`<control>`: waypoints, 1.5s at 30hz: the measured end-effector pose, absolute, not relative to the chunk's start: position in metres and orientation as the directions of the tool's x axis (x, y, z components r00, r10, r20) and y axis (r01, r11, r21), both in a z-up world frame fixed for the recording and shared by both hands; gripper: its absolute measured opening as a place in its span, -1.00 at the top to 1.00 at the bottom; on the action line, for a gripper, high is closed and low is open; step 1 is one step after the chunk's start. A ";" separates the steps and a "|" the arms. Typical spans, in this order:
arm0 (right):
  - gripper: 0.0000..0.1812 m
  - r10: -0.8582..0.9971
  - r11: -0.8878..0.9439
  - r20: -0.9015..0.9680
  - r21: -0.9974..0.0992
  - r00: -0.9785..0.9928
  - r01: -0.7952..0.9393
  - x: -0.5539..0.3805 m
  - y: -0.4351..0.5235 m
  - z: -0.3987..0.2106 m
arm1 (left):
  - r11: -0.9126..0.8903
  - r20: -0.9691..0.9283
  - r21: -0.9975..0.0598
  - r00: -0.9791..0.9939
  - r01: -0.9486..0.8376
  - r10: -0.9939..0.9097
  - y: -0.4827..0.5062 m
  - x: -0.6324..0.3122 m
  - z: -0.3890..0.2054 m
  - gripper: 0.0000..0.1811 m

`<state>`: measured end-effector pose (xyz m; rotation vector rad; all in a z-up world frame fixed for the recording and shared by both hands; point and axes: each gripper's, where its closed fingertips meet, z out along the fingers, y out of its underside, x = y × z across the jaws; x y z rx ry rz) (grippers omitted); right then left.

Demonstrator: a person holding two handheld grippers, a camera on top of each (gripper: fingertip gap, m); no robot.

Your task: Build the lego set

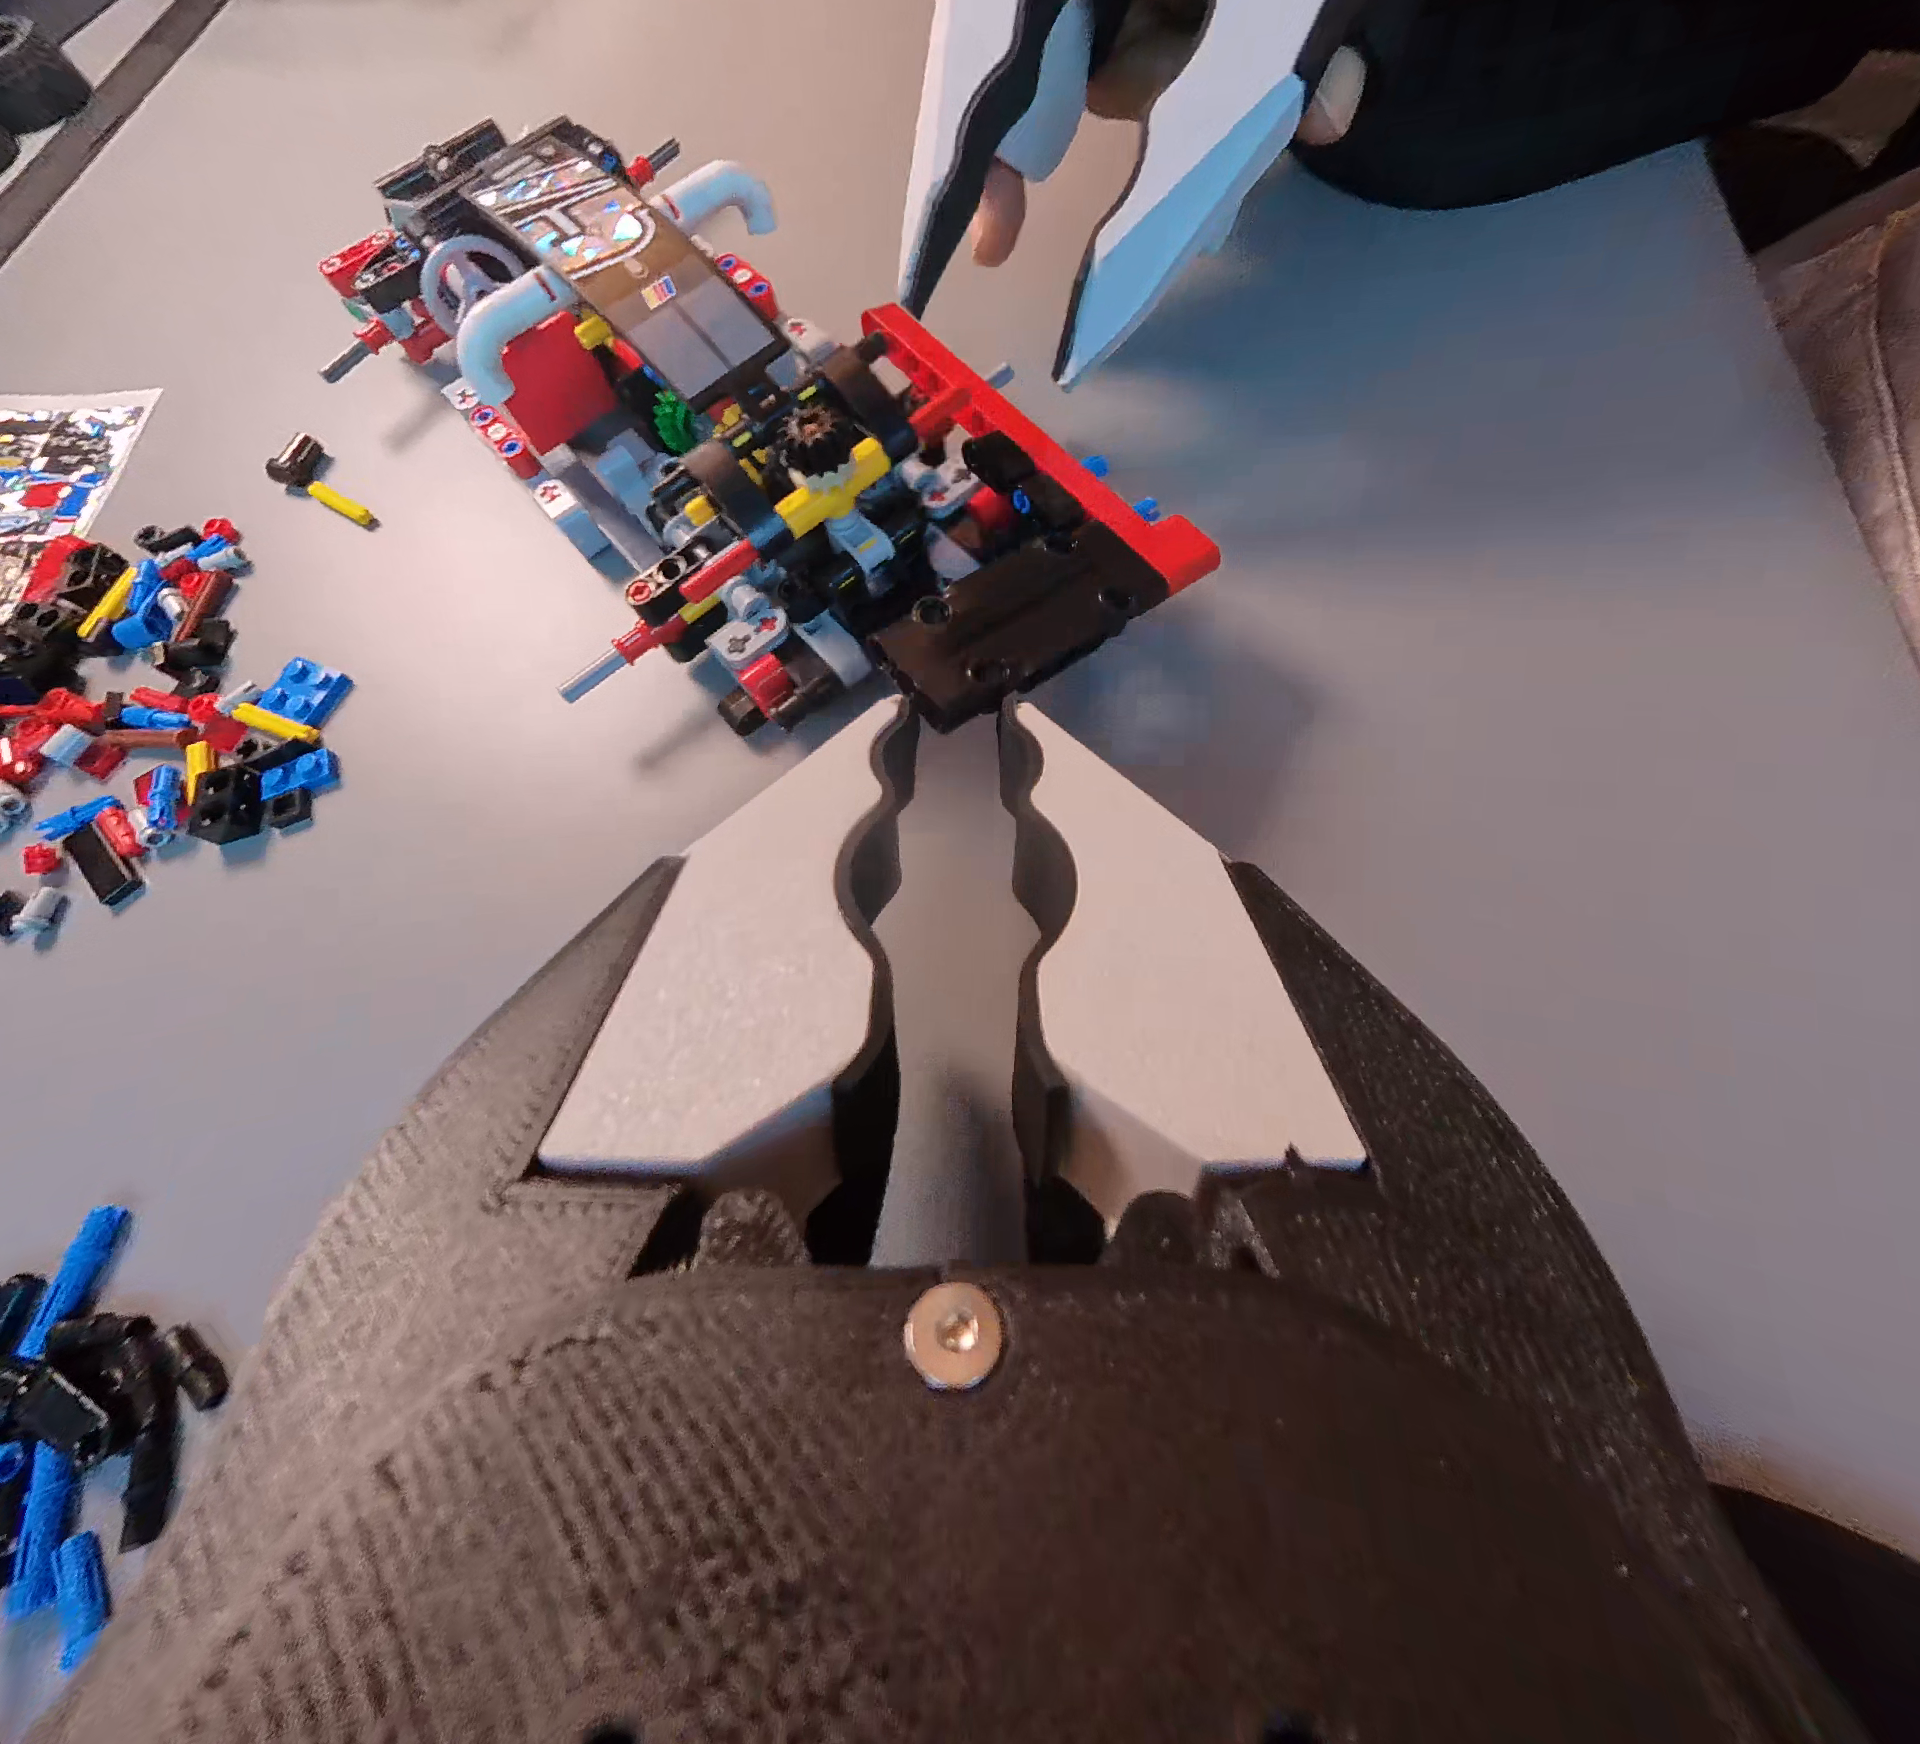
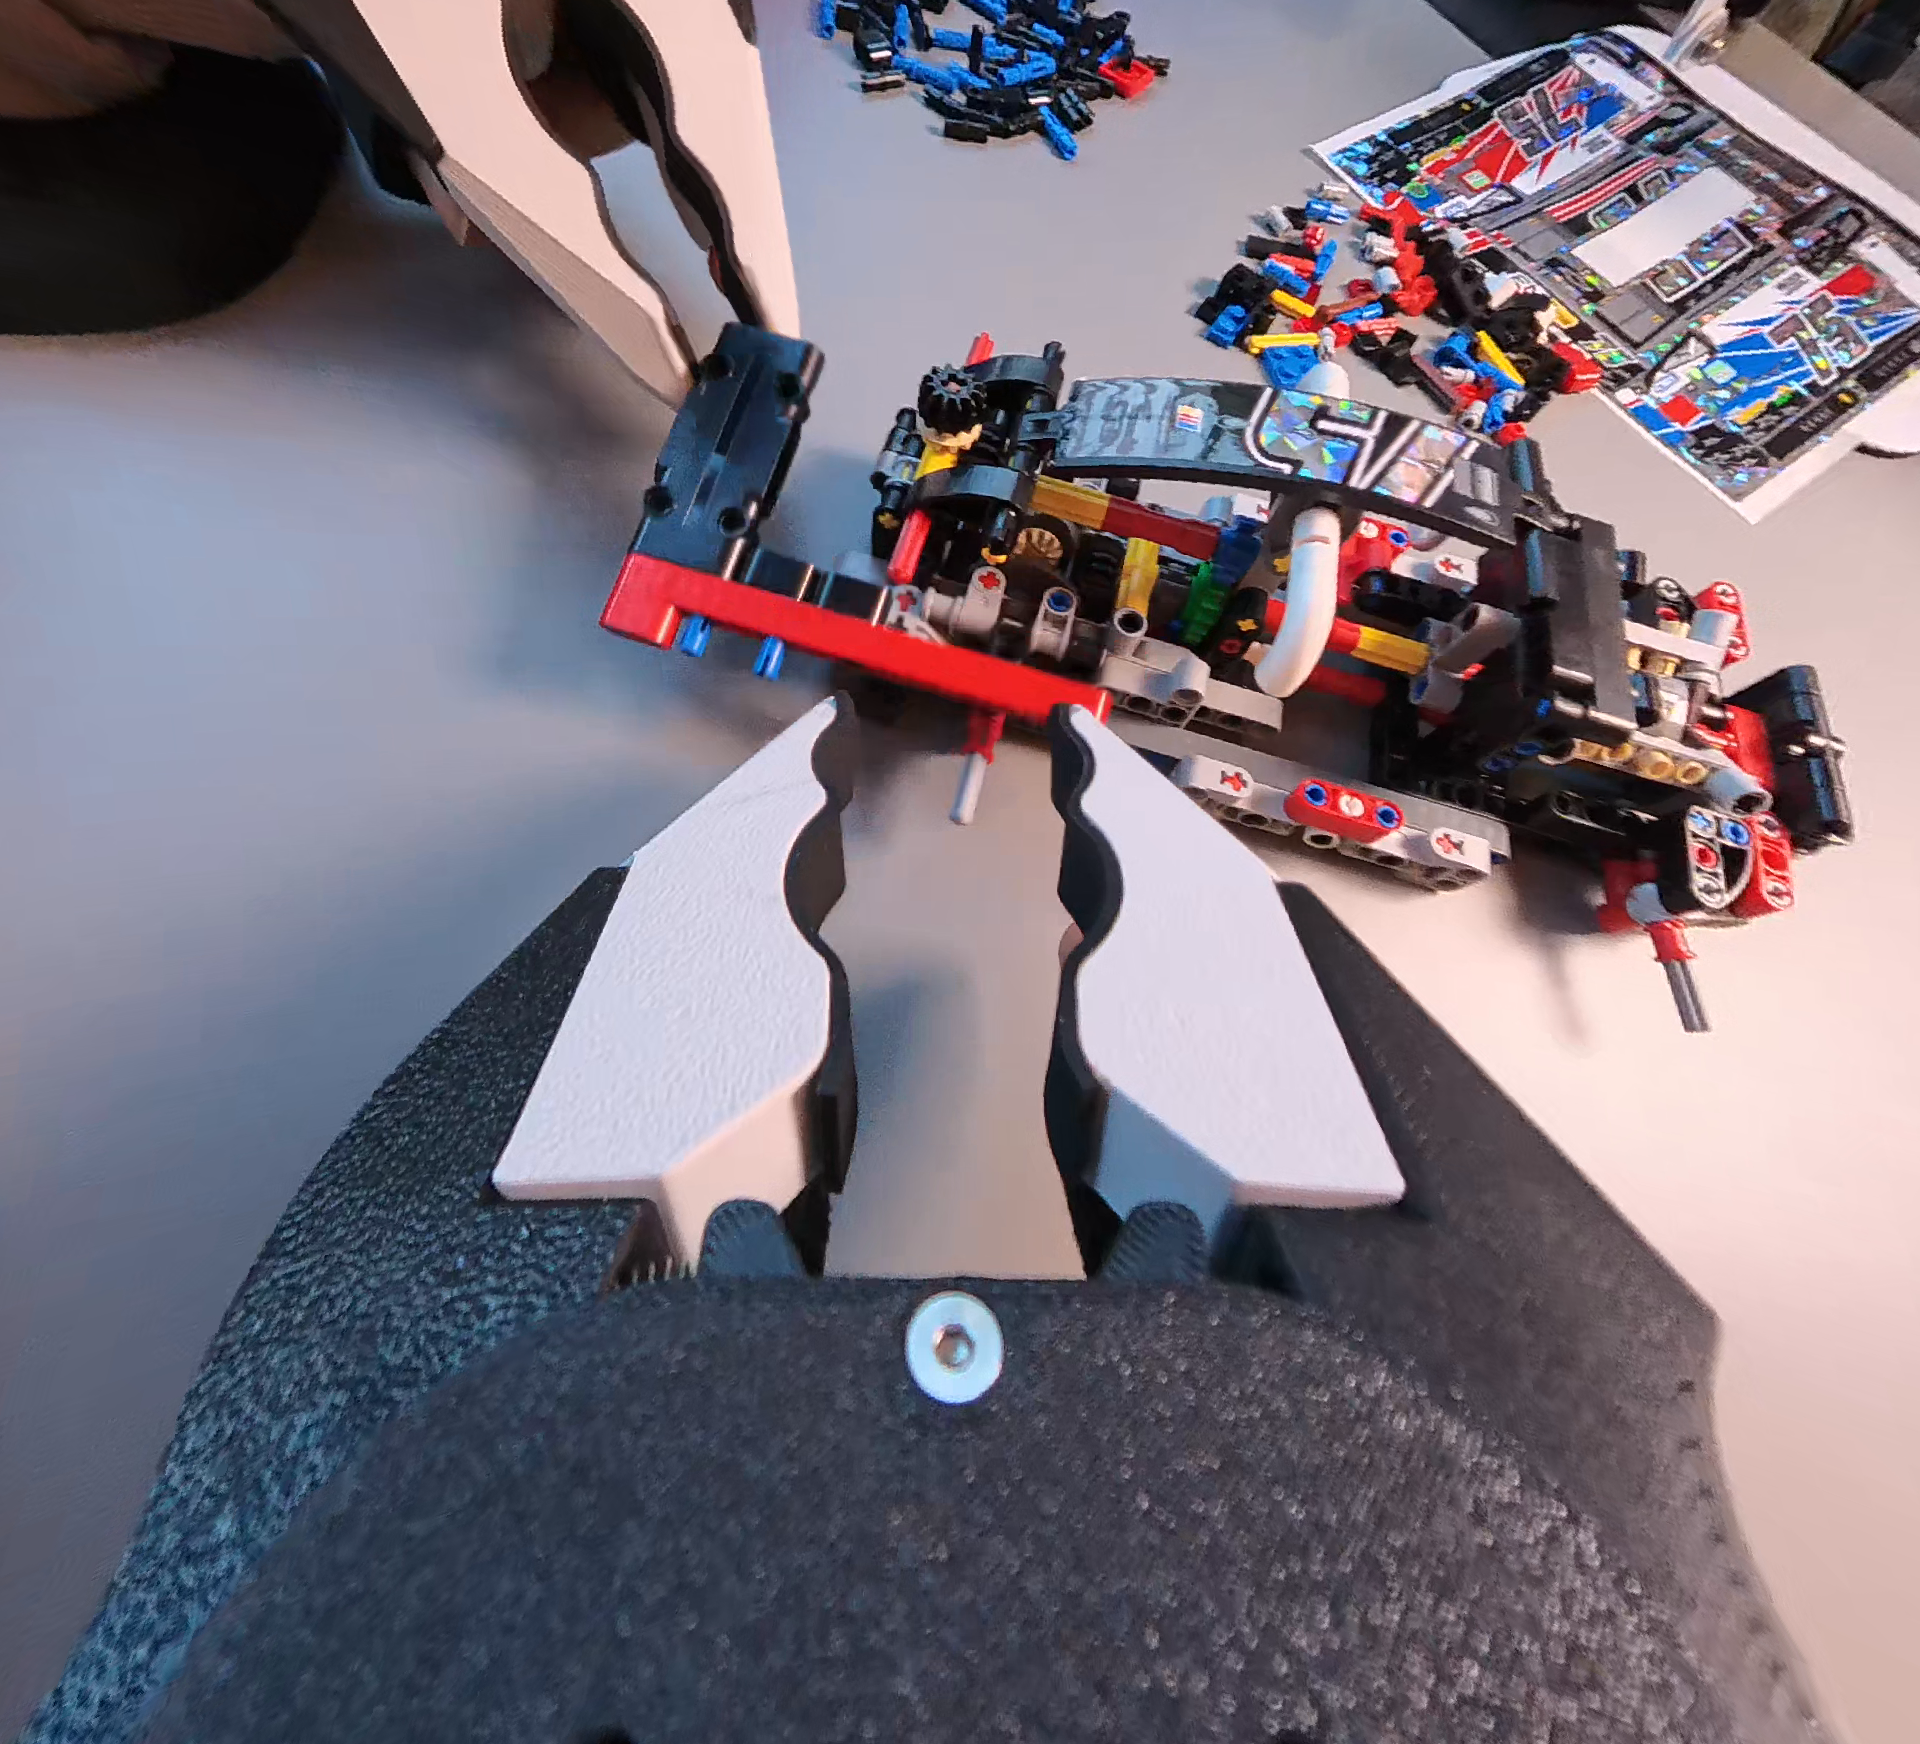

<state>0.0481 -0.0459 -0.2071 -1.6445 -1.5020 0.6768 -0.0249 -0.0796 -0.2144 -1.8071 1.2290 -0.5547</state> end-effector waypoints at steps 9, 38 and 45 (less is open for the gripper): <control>0.55 0.957 0.178 0.282 -0.757 0.068 0.629 0.058 -0.049 -0.220 | -0.164 -0.080 -0.817 0.390 -0.552 -0.917 -0.084 -0.015 -0.226 0.93; 0.95 0.897 0.380 0.089 -0.655 -0.432 0.653 0.082 -0.073 -0.219 | -0.181 -0.023 -0.841 0.367 -0.510 -0.930 -0.093 -0.004 -0.222 0.25; 0.94 0.892 0.363 0.109 -0.753 -0.440 0.550 0.071 -0.073 -0.192 | -0.205 0.004 -0.837 0.369 -0.507 -0.930 -0.095 0.001 -0.223 0.10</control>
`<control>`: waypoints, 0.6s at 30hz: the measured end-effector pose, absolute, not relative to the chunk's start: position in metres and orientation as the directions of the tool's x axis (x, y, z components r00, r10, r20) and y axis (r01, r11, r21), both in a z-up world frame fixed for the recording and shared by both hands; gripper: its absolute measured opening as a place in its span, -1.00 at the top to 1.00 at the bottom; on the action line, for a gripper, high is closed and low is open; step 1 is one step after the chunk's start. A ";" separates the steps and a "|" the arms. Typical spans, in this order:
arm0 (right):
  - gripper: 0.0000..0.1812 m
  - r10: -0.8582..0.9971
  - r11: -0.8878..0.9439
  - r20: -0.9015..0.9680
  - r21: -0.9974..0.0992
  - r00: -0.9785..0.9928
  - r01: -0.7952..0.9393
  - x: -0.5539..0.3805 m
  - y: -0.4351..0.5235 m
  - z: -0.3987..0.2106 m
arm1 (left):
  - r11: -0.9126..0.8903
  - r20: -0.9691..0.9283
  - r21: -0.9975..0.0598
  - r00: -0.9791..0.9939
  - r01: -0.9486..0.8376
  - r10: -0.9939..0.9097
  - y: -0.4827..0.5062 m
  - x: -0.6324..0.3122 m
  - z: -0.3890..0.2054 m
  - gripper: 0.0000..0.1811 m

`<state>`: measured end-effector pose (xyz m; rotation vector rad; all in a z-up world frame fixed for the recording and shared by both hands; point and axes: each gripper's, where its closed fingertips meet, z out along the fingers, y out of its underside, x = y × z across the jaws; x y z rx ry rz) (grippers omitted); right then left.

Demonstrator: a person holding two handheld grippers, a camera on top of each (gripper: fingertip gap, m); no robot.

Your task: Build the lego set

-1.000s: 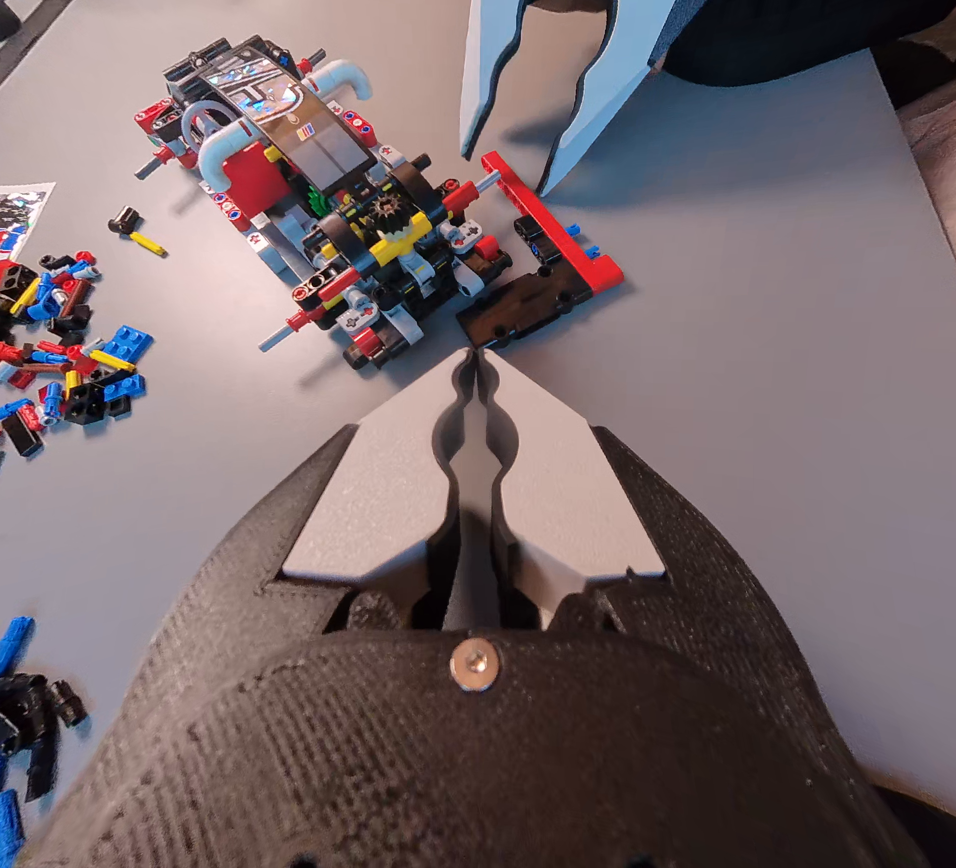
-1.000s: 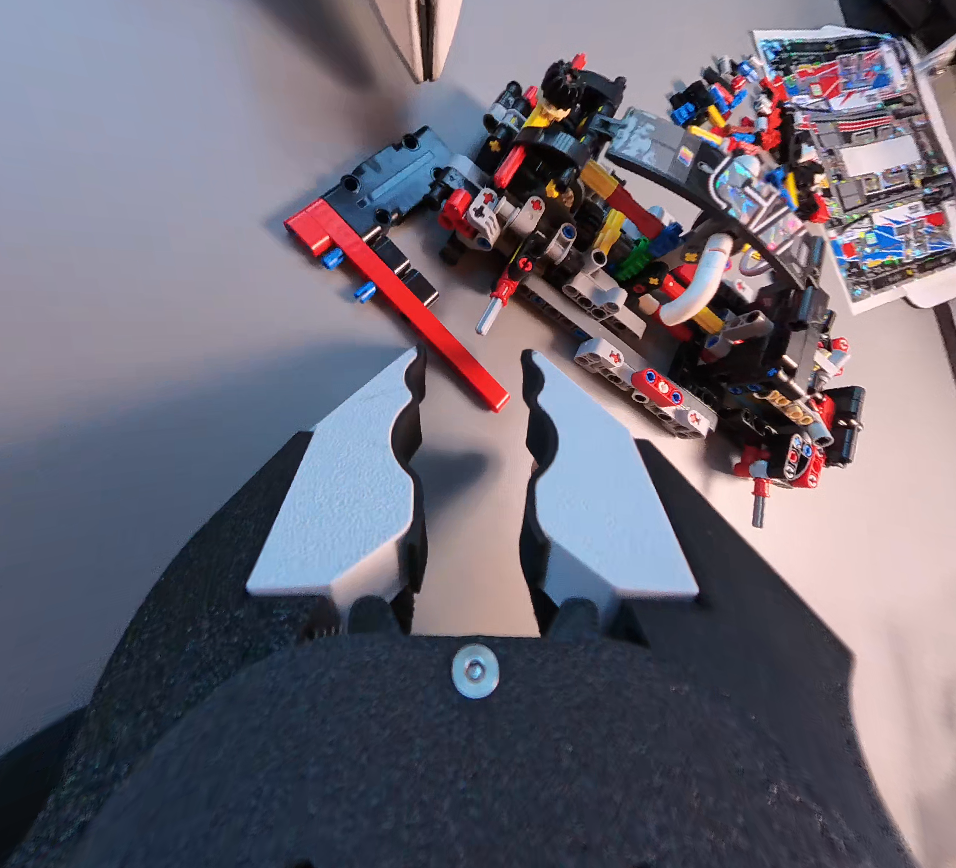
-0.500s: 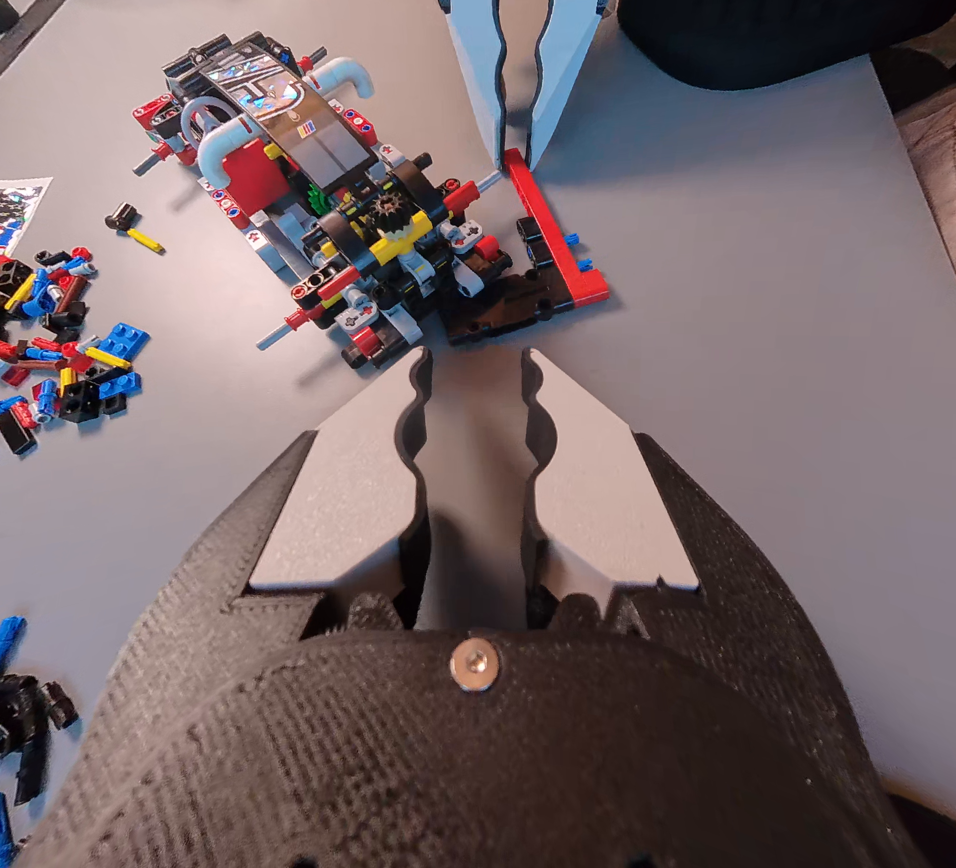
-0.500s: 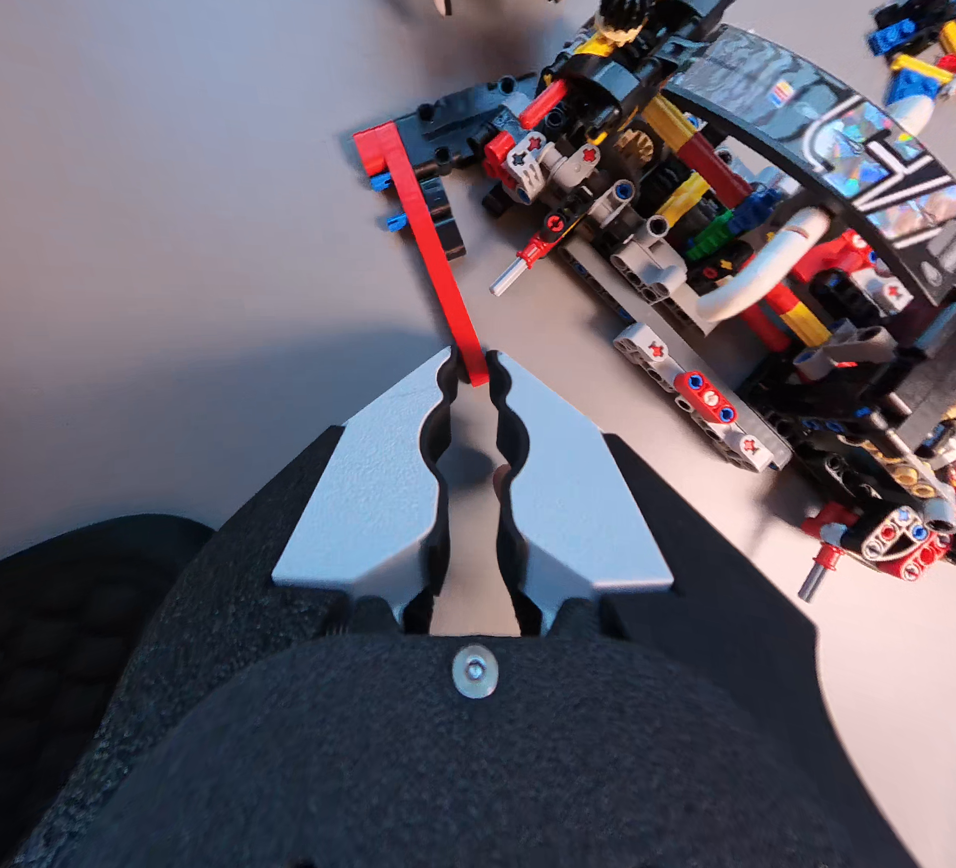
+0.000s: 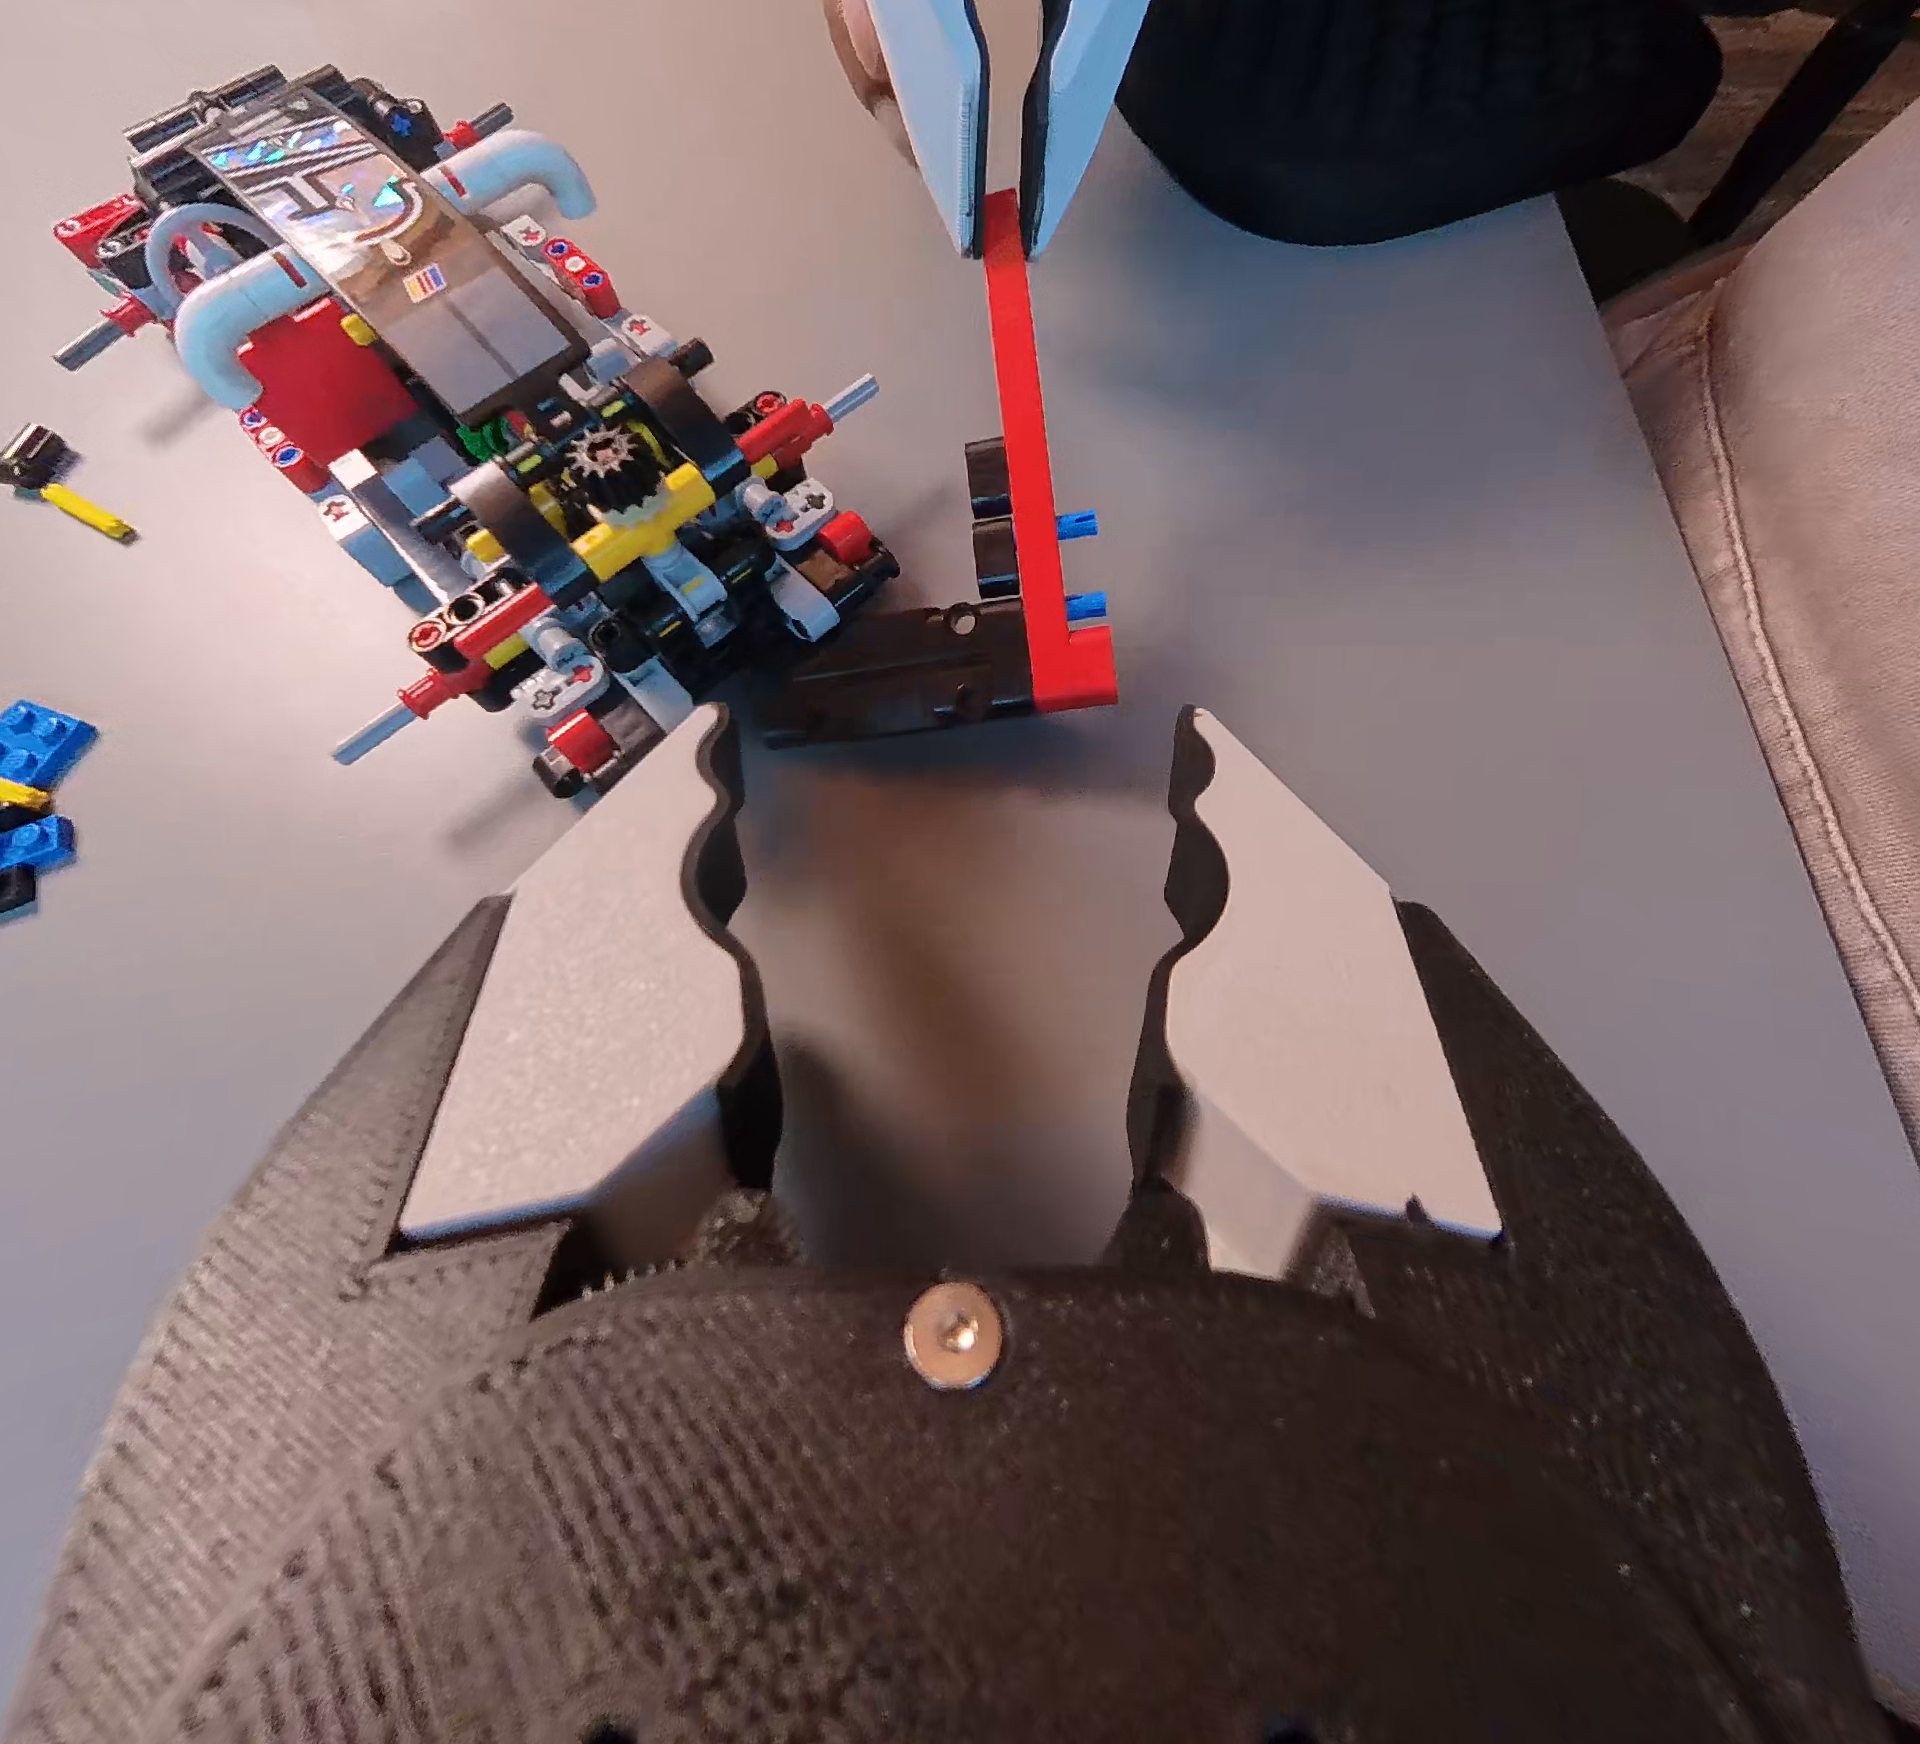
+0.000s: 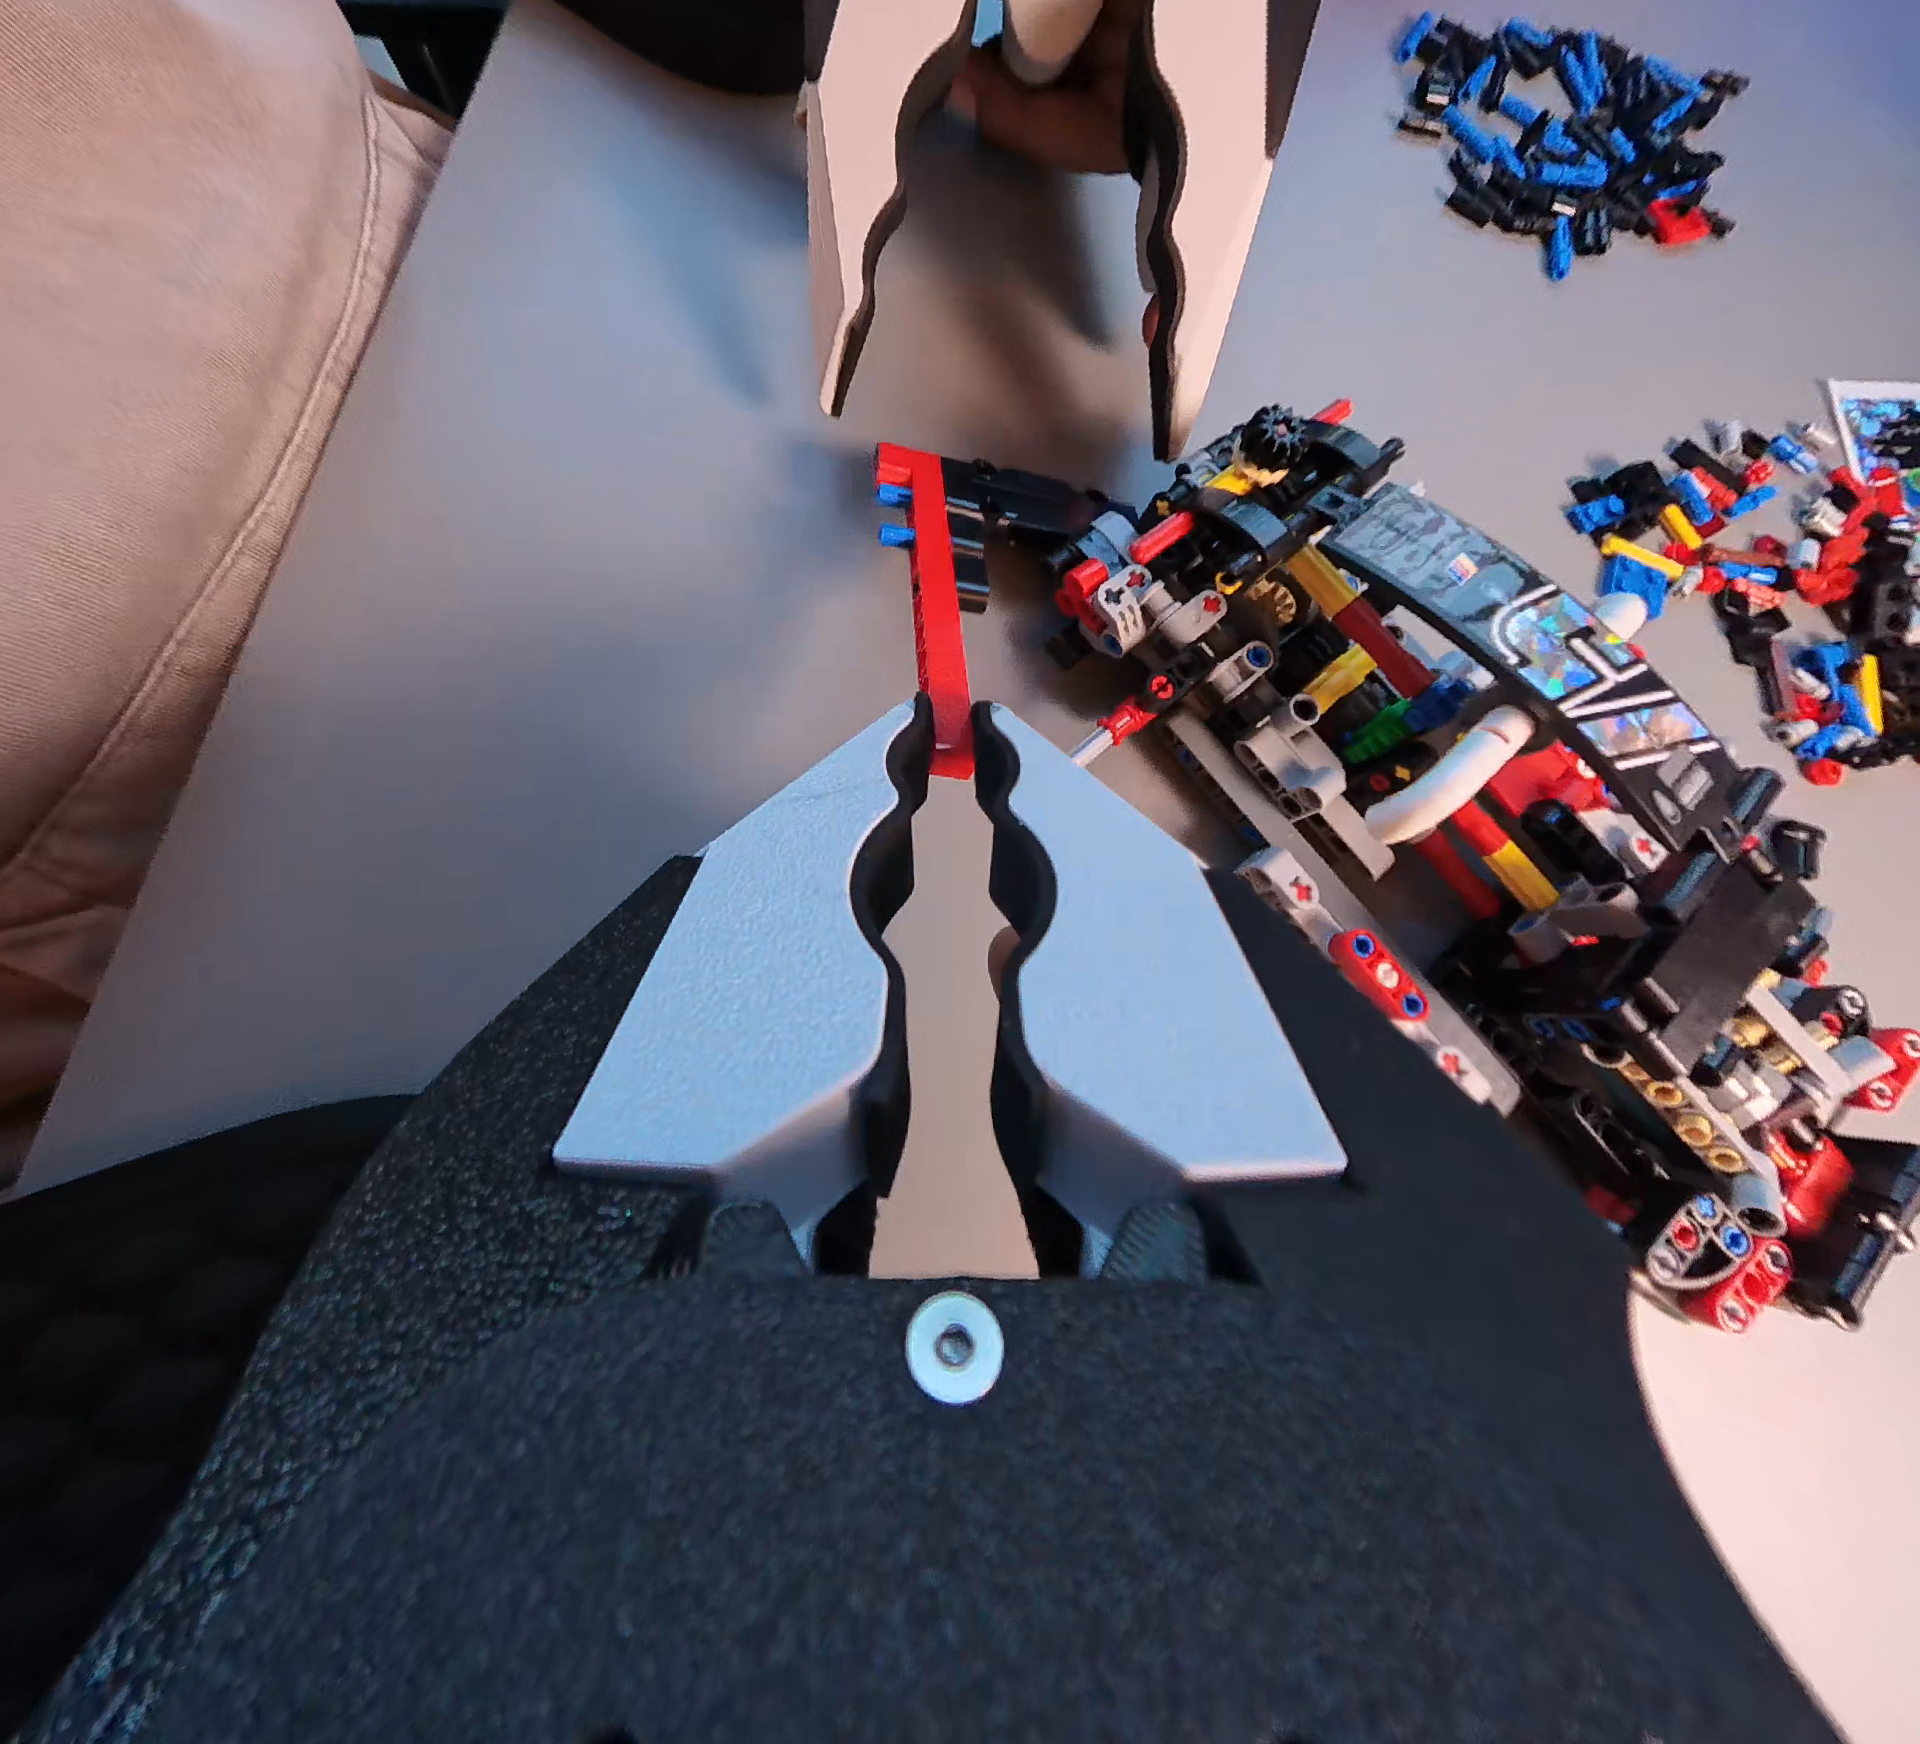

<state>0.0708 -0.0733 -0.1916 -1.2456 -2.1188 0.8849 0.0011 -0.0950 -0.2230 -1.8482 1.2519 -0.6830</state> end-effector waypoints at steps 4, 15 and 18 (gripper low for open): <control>0.94 0.878 0.292 0.027 -0.821 -0.477 0.491 0.068 -0.088 -0.178 | -0.206 0.022 -0.837 0.345 -0.507 -0.938 -0.100 0.004 -0.223 0.13; 1.00 0.871 -0.027 -0.199 -0.933 -0.449 0.360 0.061 -0.079 -0.159 | -0.133 -0.018 -0.839 0.272 -0.527 -0.962 -0.115 0.014 -0.220 0.35; 1.00 0.859 -0.110 -0.254 -0.940 -0.446 0.324 0.061 -0.072 -0.153 | -0.136 -0.030 -0.845 0.301 -0.517 -0.953 -0.110 0.013 -0.217 0.41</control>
